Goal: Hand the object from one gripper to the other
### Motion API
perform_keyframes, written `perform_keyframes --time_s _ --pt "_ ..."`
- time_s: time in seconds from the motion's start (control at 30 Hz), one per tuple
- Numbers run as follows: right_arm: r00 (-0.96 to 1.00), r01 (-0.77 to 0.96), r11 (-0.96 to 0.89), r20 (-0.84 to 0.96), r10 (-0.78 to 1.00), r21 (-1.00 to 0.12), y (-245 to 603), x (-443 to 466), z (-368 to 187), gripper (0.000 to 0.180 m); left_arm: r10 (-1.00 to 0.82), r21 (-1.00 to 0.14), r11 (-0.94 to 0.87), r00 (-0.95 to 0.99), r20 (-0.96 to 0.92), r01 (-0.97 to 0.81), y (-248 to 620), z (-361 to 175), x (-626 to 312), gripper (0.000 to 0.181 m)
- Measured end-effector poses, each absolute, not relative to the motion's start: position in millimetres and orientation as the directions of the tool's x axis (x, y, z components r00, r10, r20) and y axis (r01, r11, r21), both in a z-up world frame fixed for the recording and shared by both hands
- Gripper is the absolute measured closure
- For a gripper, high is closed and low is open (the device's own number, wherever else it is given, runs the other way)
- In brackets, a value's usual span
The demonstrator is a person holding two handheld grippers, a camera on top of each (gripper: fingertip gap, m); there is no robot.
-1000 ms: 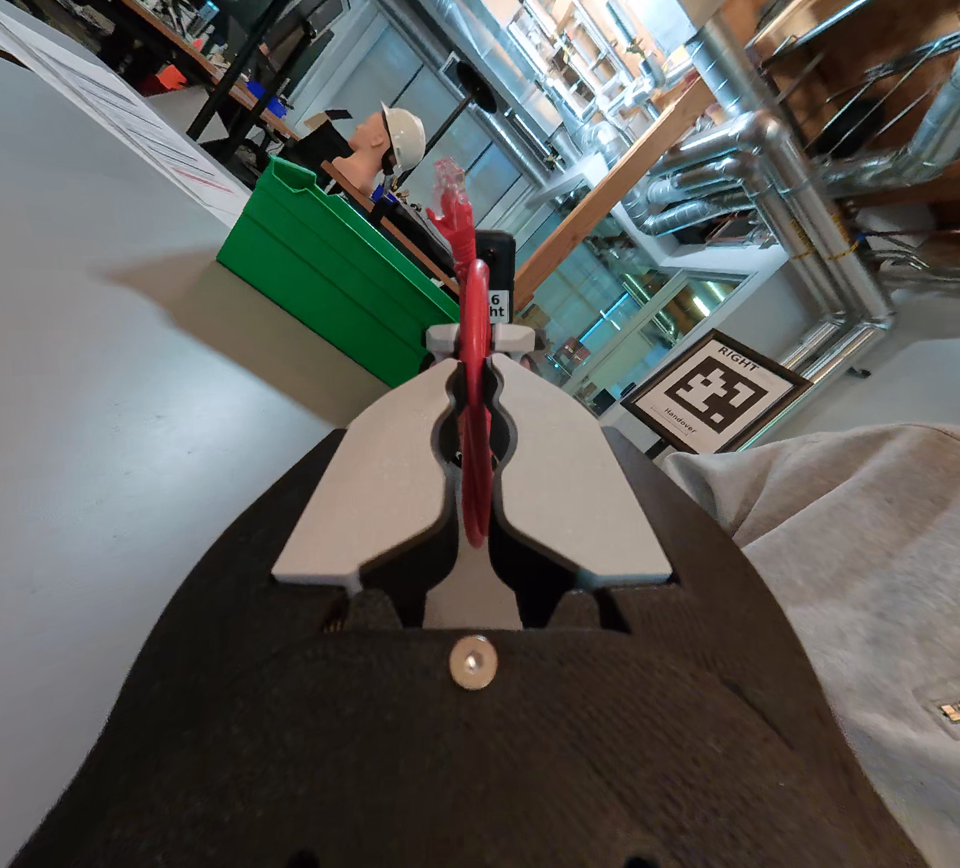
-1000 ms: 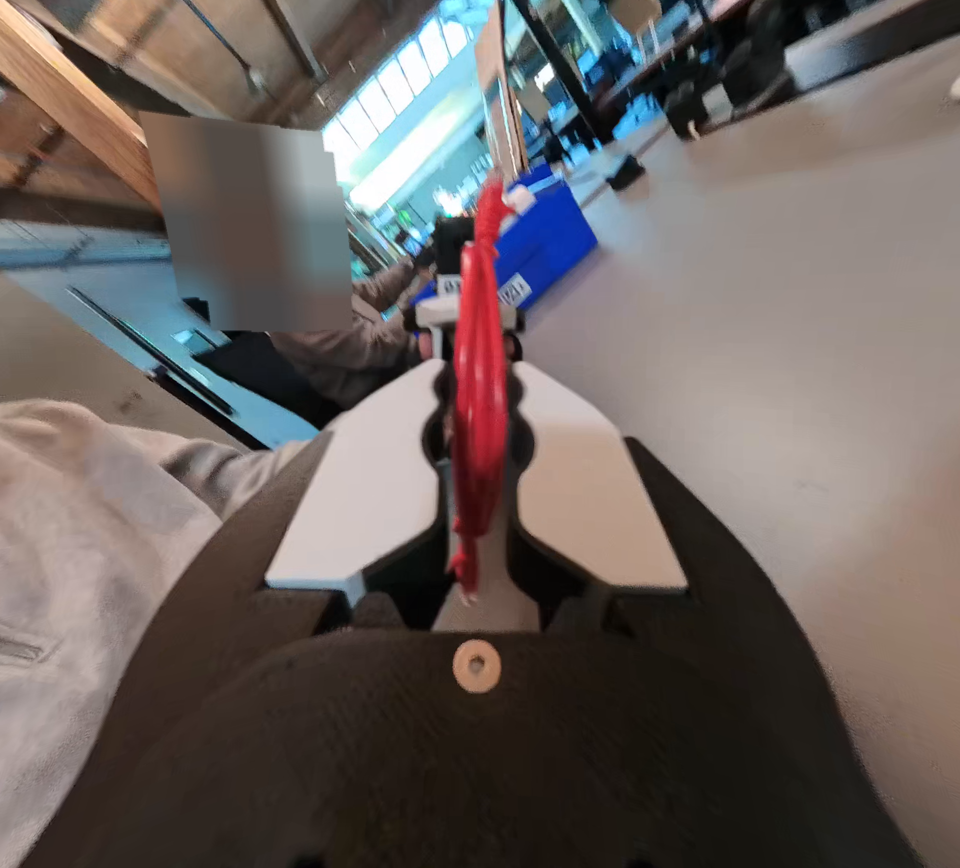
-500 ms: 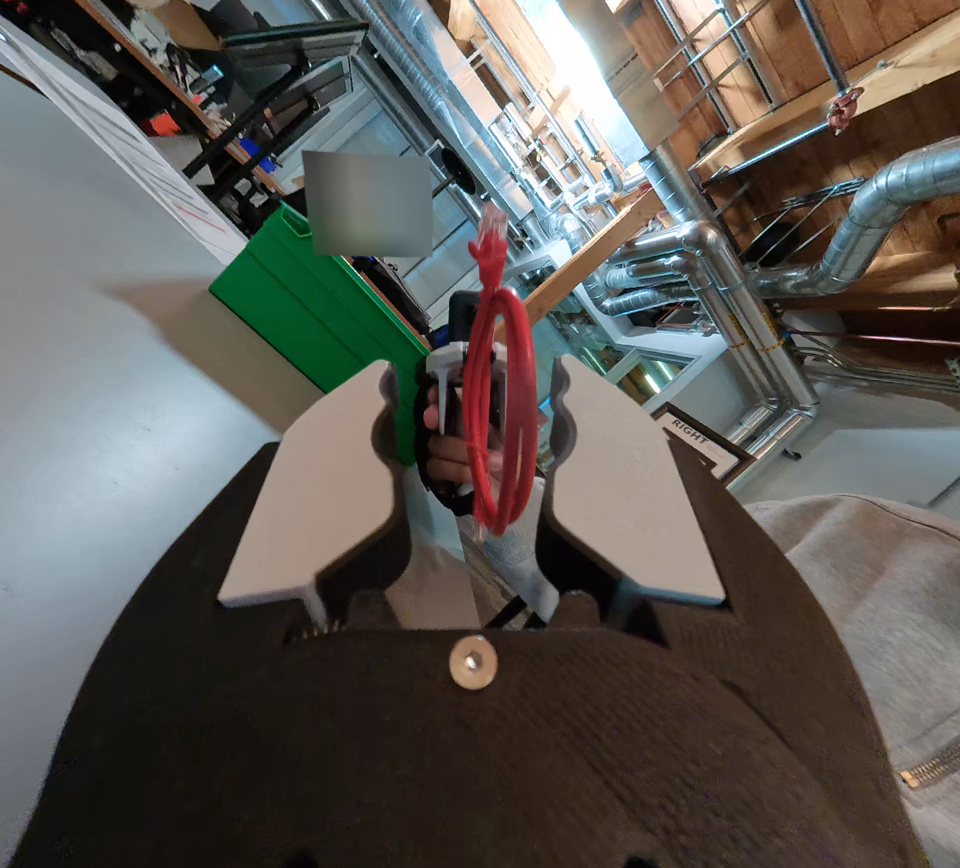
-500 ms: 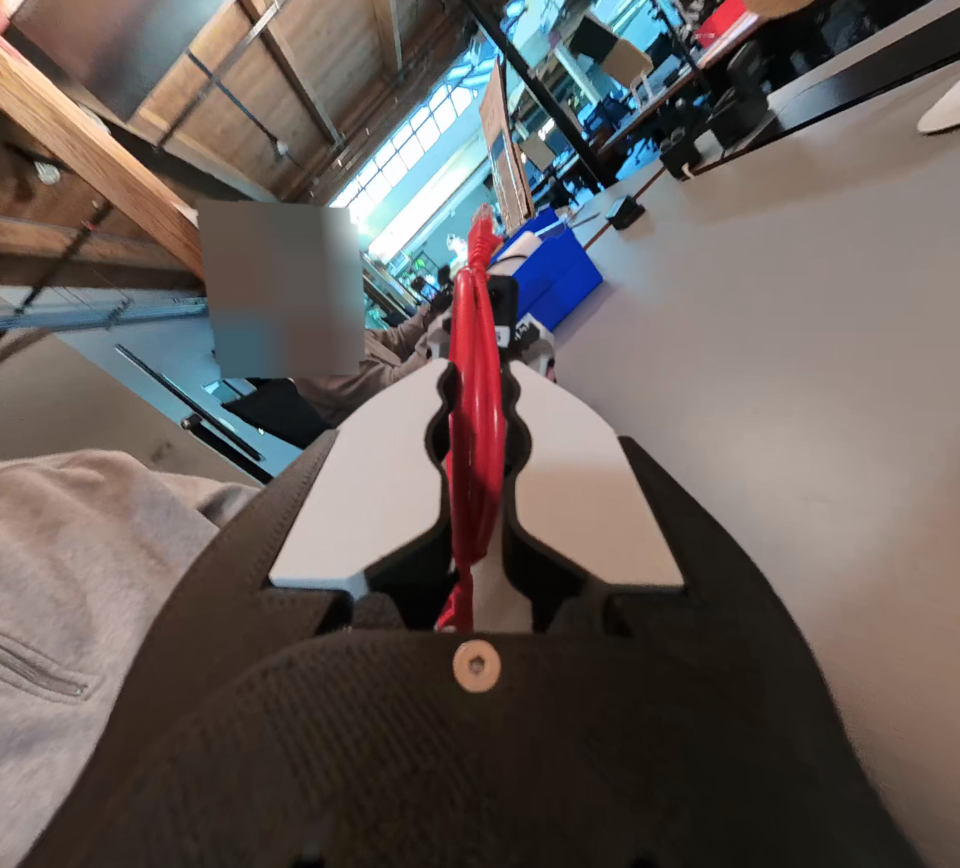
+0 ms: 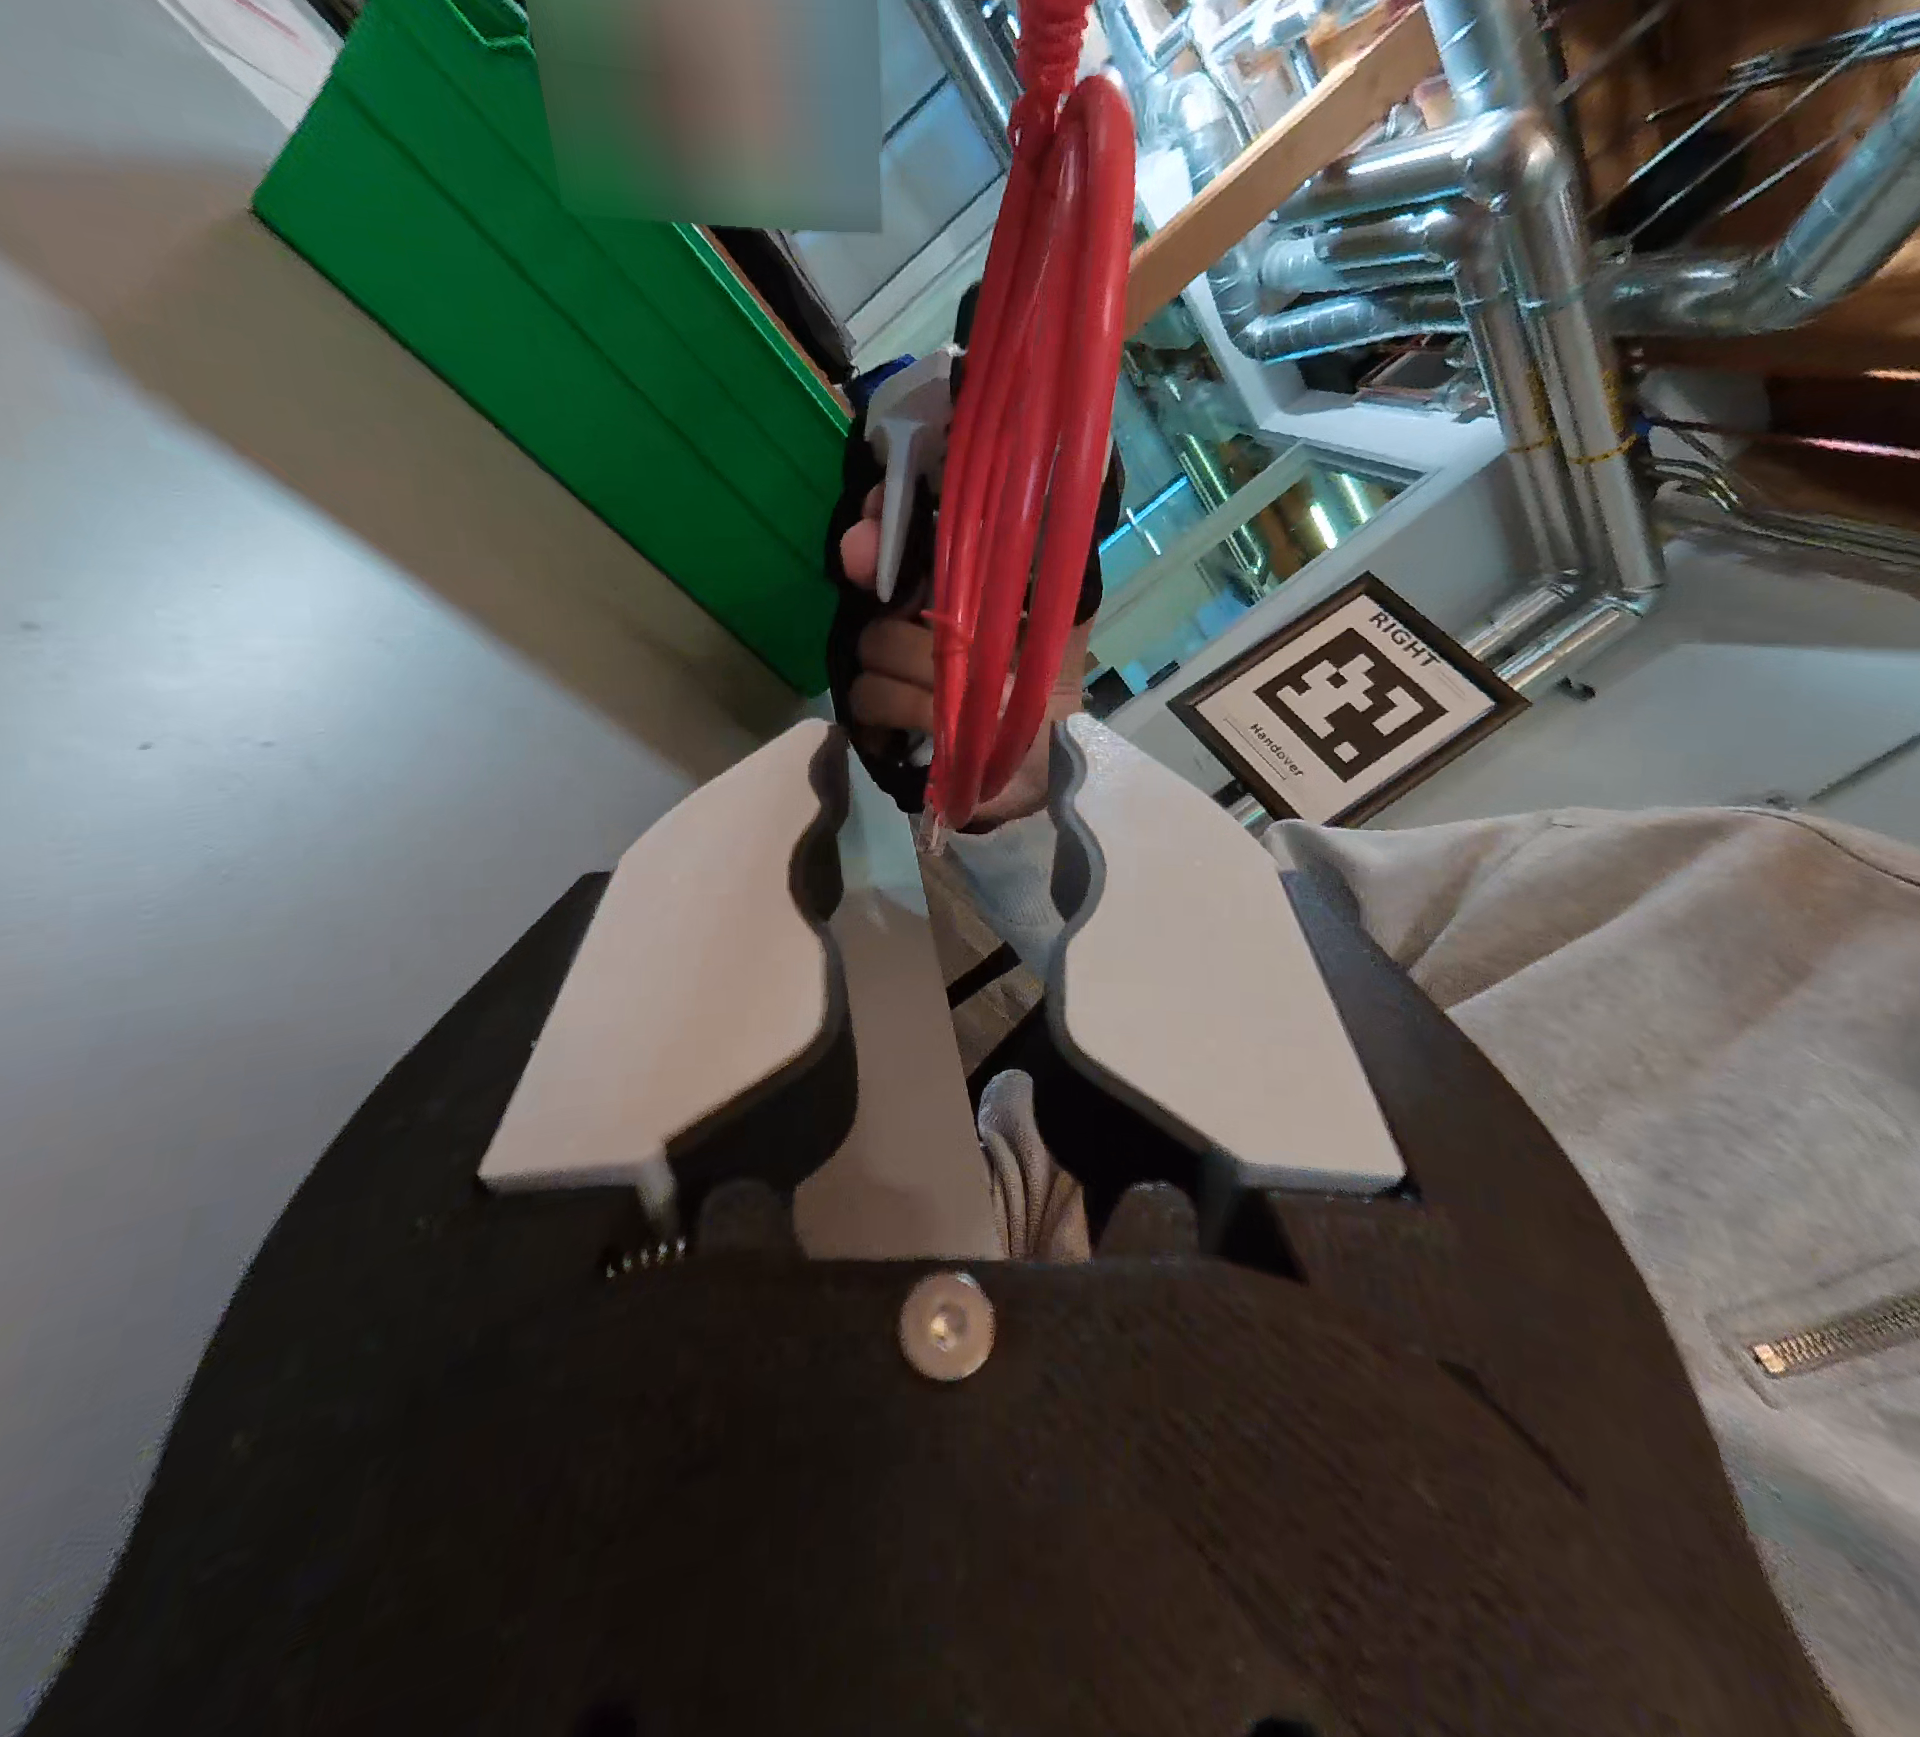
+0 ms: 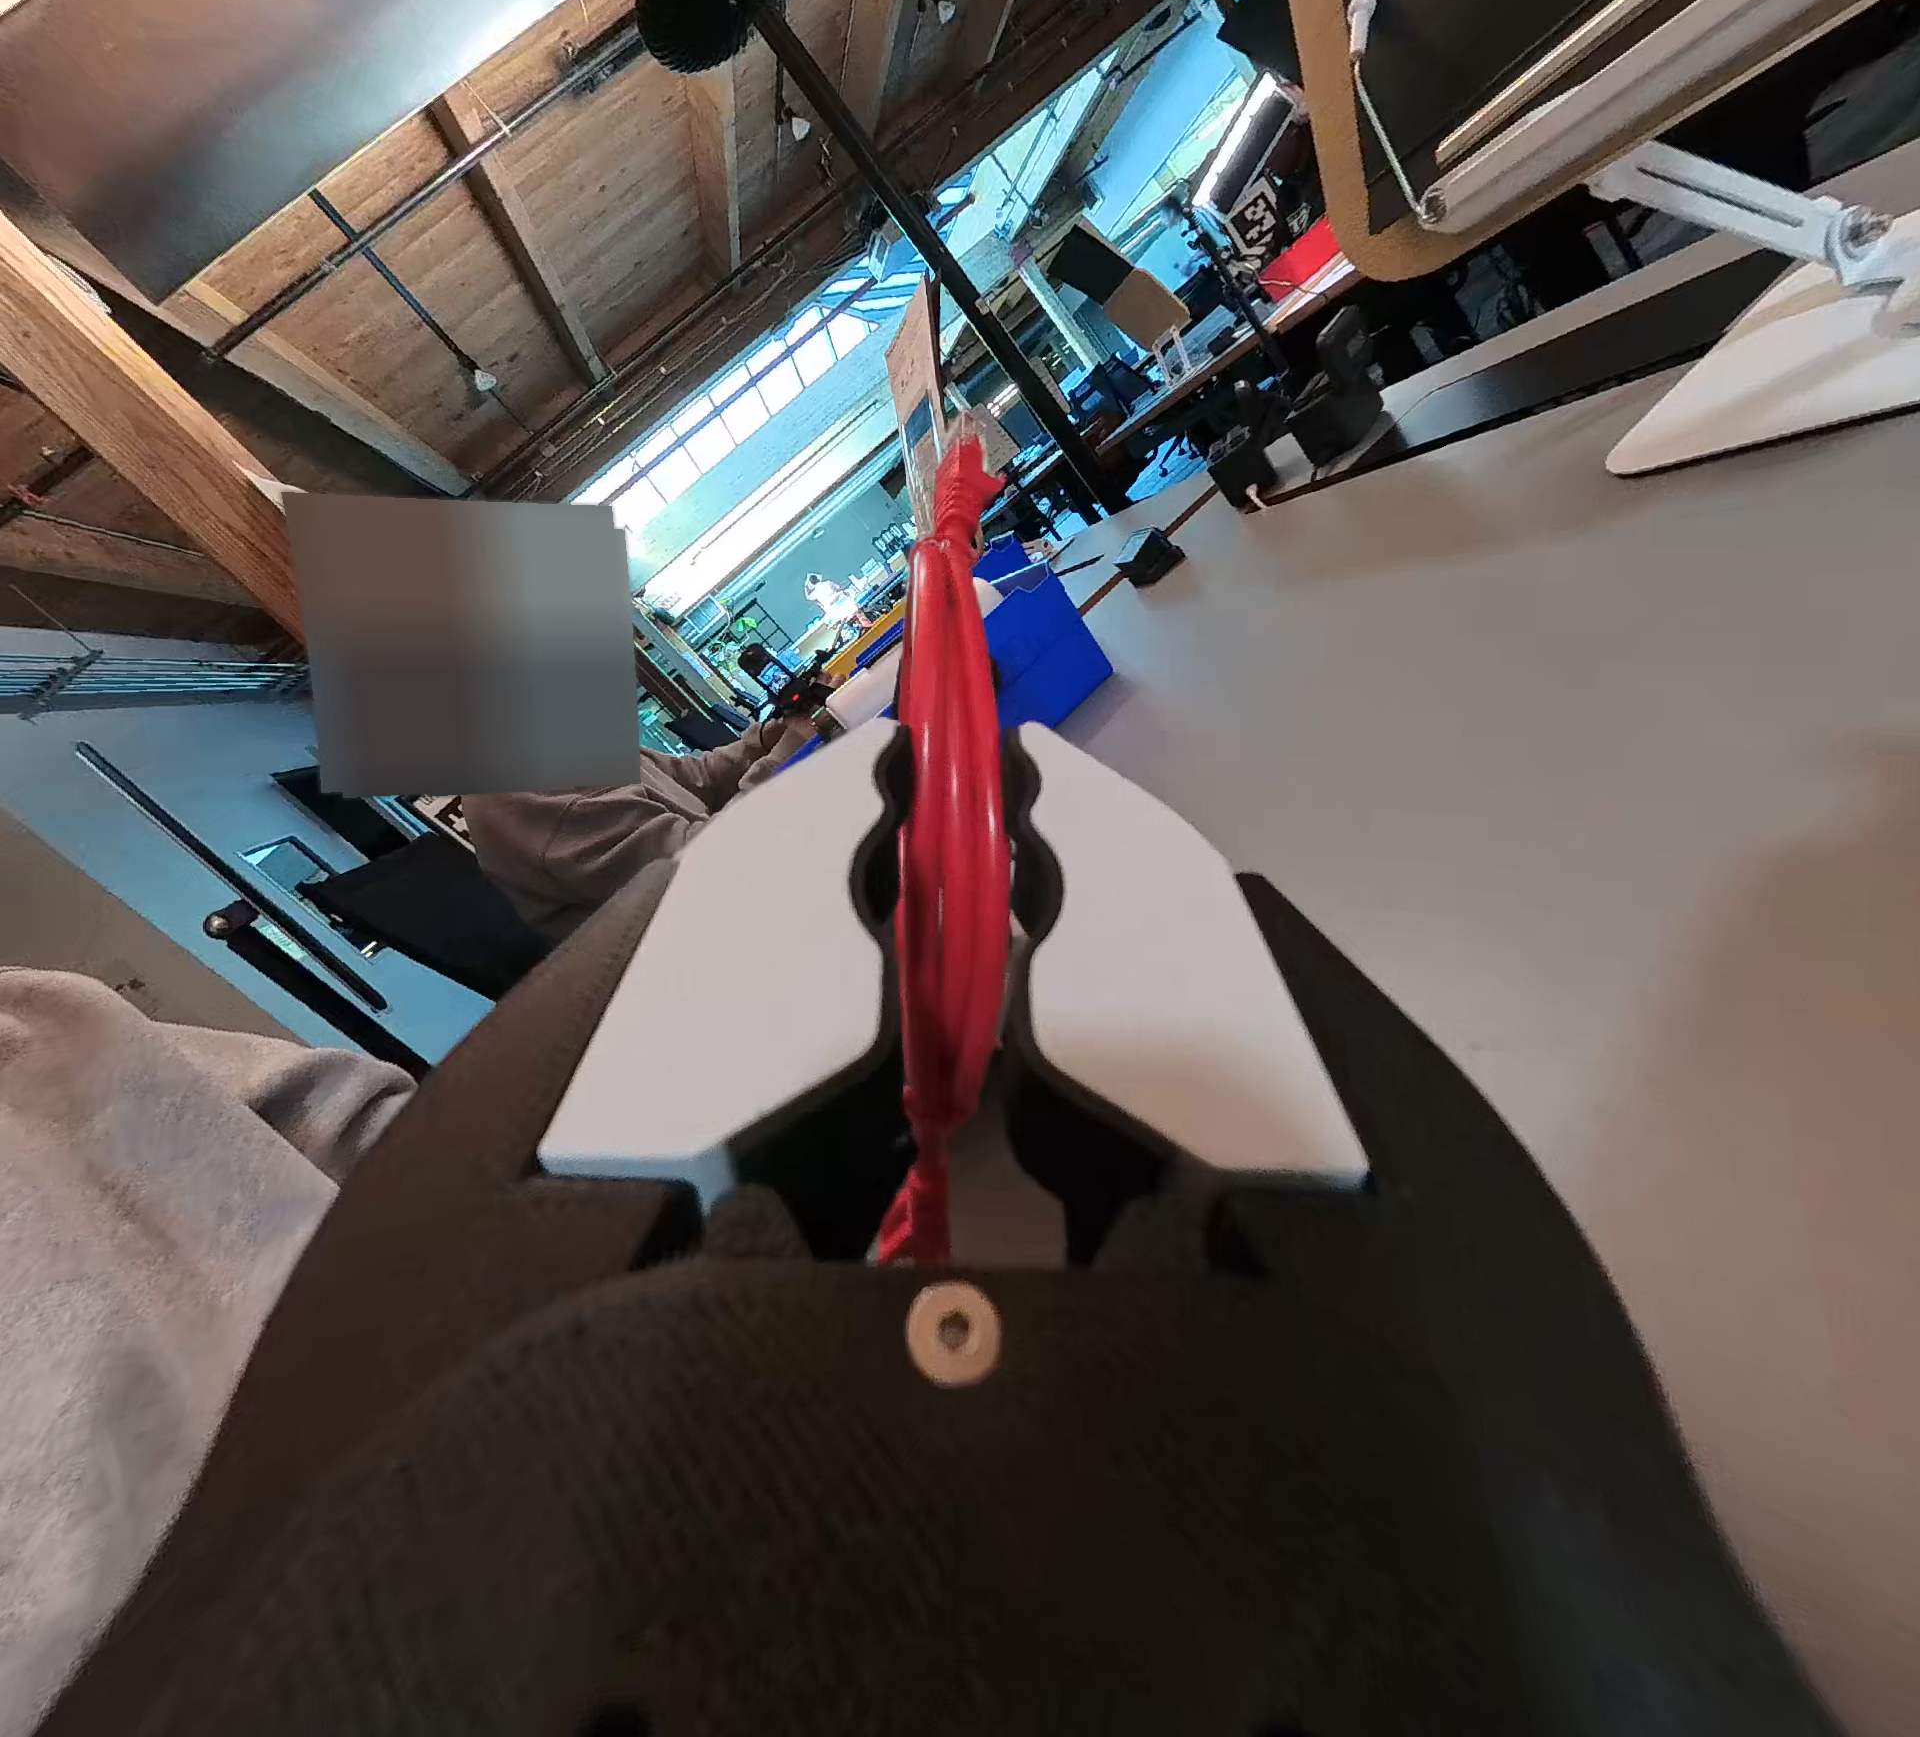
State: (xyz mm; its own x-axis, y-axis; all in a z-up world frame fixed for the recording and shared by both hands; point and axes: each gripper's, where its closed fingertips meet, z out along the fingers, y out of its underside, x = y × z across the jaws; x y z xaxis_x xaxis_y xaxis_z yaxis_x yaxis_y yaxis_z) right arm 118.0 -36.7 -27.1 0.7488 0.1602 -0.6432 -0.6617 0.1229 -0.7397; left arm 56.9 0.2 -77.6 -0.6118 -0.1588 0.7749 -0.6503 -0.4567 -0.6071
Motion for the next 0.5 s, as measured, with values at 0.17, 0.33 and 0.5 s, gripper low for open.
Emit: perform_keyframes --time_s 0.17,0.33,0.5 --pt "0.795 -0.605 0.106 -0.592 0.131 -0.789 -34 115 -30 0.162 -0.174 -0.603 -0.523 -0.616 0.768 -0.603 17 -70 62 0.168" --pt "0.849 -0.529 0.084 -0.527 0.048 -0.845 -26 117 -42 0.151 -0.249 -0.642 -0.567 -0.635 0.731 -0.516 33 -63 67 0.169" --pt "0.927 -0.344 0.078 -0.351 -0.129 -0.936 -22 127 -48 0.110 -0.360 -0.674 -0.629 -0.622 0.695 -0.388 55 -54 72 0.169"
